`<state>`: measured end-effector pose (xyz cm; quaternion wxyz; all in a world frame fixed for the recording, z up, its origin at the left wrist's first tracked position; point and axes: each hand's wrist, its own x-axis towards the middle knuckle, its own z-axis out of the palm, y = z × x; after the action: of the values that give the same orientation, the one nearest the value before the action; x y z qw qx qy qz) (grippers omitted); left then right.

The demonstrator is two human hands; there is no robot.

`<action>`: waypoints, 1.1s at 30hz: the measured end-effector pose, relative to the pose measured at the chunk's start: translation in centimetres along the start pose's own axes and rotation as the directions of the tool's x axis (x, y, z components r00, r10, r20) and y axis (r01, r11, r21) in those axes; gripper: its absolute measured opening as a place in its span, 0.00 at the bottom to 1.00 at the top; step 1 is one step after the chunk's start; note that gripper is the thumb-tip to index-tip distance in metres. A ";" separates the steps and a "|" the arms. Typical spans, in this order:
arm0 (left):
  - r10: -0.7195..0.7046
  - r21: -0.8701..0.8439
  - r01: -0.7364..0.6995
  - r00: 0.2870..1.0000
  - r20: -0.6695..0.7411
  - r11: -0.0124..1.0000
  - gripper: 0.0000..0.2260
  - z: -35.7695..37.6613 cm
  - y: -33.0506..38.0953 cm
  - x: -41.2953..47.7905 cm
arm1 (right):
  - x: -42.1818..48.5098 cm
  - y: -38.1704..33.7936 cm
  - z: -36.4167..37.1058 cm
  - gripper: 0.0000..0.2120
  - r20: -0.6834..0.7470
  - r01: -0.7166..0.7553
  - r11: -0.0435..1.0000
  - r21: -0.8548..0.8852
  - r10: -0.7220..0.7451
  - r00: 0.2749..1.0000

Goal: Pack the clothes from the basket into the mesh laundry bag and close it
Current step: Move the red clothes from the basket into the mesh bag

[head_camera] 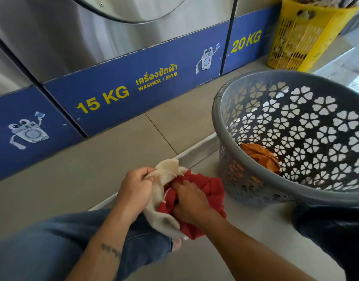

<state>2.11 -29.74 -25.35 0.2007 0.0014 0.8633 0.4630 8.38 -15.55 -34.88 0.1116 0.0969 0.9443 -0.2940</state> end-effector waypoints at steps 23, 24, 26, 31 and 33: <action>-0.042 0.016 0.047 0.976 -0.212 0.999 0.11 0.1 0.9 1.2 | 2.9 -1.0 0.2 0.29 0.143 0.321 0.913 -0.252 -0.293 0.946; -0.030 0.019 0.035 0.972 -0.234 0.999 0.11 0.0 0.9 1.4 | 2.3 -0.8 -0.7 0.25 0.044 0.346 0.930 -0.122 -0.343 0.938; -0.020 0.007 0.022 0.967 -0.252 1.000 0.11 0.1 1.0 1.6 | 0.9 0.4 -2.1 0.21 -0.258 0.309 0.951 0.015 -0.295 0.920; -0.003 0.027 0.010 0.971 -0.240 1.000 0.09 0.7 1.6 1.5 | 0.3 4.7 -3.2 0.38 -0.040 -0.363 0.831 0.421 0.417 0.908; -0.013 0.025 0.018 0.977 -0.212 1.000 0.09 0.8 1.8 1.3 | 0.6 4.7 -3.2 0.32 0.089 -0.404 0.664 0.629 0.455 0.886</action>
<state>0.85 -27.87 -24.79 0.1110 -0.0521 0.8859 0.4475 8.49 -9.86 -34.94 0.1027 0.3593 0.7434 -0.5547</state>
